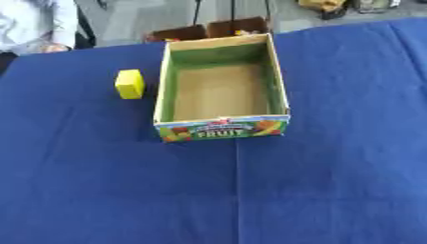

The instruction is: Pick up objects on the table and place them in the box.

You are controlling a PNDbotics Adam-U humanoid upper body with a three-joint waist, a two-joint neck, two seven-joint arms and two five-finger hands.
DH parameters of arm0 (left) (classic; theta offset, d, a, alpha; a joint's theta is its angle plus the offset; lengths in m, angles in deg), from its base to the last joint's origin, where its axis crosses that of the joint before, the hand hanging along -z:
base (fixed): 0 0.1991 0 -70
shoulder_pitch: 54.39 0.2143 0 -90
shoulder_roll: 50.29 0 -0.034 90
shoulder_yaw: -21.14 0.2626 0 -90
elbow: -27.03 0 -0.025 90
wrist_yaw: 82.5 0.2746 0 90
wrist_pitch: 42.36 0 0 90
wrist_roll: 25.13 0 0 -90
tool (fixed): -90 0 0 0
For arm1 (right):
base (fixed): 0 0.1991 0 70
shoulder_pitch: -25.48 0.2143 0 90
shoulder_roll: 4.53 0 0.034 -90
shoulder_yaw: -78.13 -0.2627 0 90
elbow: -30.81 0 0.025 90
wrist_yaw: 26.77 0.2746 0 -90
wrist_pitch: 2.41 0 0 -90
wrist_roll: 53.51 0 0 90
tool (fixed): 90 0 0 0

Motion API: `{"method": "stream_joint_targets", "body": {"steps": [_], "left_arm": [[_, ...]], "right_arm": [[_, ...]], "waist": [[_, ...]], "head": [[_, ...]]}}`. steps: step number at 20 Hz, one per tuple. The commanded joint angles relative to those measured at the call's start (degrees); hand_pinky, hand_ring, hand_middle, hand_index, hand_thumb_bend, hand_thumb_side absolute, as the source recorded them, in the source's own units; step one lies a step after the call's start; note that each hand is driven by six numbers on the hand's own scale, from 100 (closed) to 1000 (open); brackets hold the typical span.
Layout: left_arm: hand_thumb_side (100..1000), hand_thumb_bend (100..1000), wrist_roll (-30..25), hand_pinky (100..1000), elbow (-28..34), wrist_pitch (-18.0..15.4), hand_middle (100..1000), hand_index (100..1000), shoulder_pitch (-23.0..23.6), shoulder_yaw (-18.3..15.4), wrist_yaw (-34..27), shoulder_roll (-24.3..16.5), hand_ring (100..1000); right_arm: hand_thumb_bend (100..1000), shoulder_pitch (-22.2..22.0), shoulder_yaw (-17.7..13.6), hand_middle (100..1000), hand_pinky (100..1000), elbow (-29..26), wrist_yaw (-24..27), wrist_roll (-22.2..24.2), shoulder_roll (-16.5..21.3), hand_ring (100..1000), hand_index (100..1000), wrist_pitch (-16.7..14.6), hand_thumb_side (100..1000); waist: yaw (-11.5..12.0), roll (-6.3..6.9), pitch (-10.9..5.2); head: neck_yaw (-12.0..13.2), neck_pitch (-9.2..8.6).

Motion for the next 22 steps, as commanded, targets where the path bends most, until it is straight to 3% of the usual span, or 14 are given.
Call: {"method": "stream_joint_targets", "body": {"steps": [1,5,9,13,14,18,22], "left_arm": [[1000,194,-4.1,754,-2.5,-0.1,895,1000,-1.4,0.7,0.9,-7.9,852],[1000,145,-12.8,776,-8.1,-1.1,910,1000,-5.0,2.7,1.7,-13.7,883],[1000,172,-20.4,789,-14.3,-2.5,922,1000,-9.8,4.3,2.4,-16.8,901],[1000,172,-23.3,789,-17.5,-3.9,922,1000,-11.9,4.6,2.1,-17.2,901],[994,229,-23.6,799,-17.9,-4.0,940,1000,-12.2,4.7,2.1,-17.4,919],[980,256,-26.2,807,-22.1,-1.7,952,1000,-16.2,8.2,4.5,-18.8,935],[948,302,-29.6,823,-27.6,-1.1,968,1000,-21.1,11.4,7.8,-17.3,952]], "right_arm": [[325,0.2,0.1,611,662,-1.0,0.5,0.5,1.9,770,791,-0.1,887],[354,0.1,0.4,609,662,-1.0,0.8,1.0,2.0,769,791,-0.3,899],[370,0.0,0.7,607,662,-1.0,1.1,1.6,2.2,770,791,-0.4,897],[370,0.0,0.6,607,662,-1.0,1.4,1.9,2.3,770,791,-0.4,897],[400,-0.1,0.7,602,664,-1.0,1.4,2.0,2.3,774,792,-0.4,868],[405,-0.1,1.4,599,665,-1.0,2.2,3.3,2.1,777,793,-0.6,839],[417,0.0,1.5,598,666,-1.0,3.0,4.4,2.0,778,793,-0.7,833]], "waist": [[-0.2,0.65,-1.33],[-0.6,0.61,-1.54],[-1.2,0.80,-1.55],[-1.3,0.86,-1.55],[-1.5,0.96,-1.49],[-3.6,1.91,-1.29],[-4.5,2.39,-1.11]], "head": [[-0.2,-0.41],[-0.2,-0.47],[0.7,-0.67],[0.9,-0.73],[1.0,-0.92],[2.9,-1.72],[4.0,-2.23]]}}
